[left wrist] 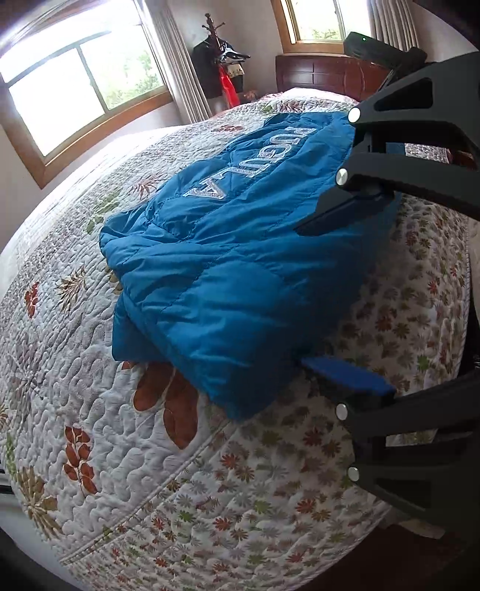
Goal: Fold large clothes
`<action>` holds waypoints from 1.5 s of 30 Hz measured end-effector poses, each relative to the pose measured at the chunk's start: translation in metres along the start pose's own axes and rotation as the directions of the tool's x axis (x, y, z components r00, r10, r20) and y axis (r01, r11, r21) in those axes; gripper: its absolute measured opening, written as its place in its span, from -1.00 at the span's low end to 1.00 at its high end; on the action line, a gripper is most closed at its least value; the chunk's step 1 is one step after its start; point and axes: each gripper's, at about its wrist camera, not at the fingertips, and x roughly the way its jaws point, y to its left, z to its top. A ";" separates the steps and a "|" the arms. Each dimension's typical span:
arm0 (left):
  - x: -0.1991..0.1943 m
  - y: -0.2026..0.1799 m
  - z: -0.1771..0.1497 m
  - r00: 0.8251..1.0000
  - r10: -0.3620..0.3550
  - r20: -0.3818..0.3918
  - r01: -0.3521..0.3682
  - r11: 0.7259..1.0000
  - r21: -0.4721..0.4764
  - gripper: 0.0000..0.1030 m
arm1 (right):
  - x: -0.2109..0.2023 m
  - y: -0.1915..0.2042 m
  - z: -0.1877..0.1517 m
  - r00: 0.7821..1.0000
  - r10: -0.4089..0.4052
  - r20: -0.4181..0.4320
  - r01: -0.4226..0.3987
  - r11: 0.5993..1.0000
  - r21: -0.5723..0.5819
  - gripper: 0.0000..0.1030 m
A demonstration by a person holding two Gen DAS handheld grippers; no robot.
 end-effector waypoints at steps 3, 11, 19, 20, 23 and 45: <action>0.011 0.001 0.001 1.000 0.000 0.007 0.000 1.000 -0.019 0.35 | 0.009 -0.003 0.000 1.000 0.012 -0.015 -0.012 1.000 0.009 -0.32; 0.029 0.021 -0.005 0.999 -0.038 -0.014 0.036 0.988 -0.150 0.49 | 0.024 -0.008 0.001 0.998 0.029 -0.048 -0.028 1.000 0.013 -0.33; 0.035 0.034 -0.002 0.992 -0.108 0.058 0.117 0.977 -0.179 0.51 | 0.027 -0.013 0.006 0.996 0.046 -0.070 -0.046 0.999 0.004 -0.34; 0.036 0.035 0.003 0.990 -0.116 0.074 0.128 0.974 -0.188 0.51 | 0.027 -0.012 0.007 0.996 0.047 -0.074 -0.047 0.999 0.000 -0.34; 0.042 0.040 0.013 0.985 -0.148 0.093 0.166 0.962 -0.216 0.50 | 0.029 -0.012 0.008 0.995 0.053 -0.086 -0.054 0.999 -0.003 -0.34; 0.070 0.013 0.015 0.991 -0.102 0.089 0.108 0.992 -0.066 -0.31 | 0.054 -0.010 0.016 0.993 0.018 -0.112 -0.017 1.000 0.012 -0.35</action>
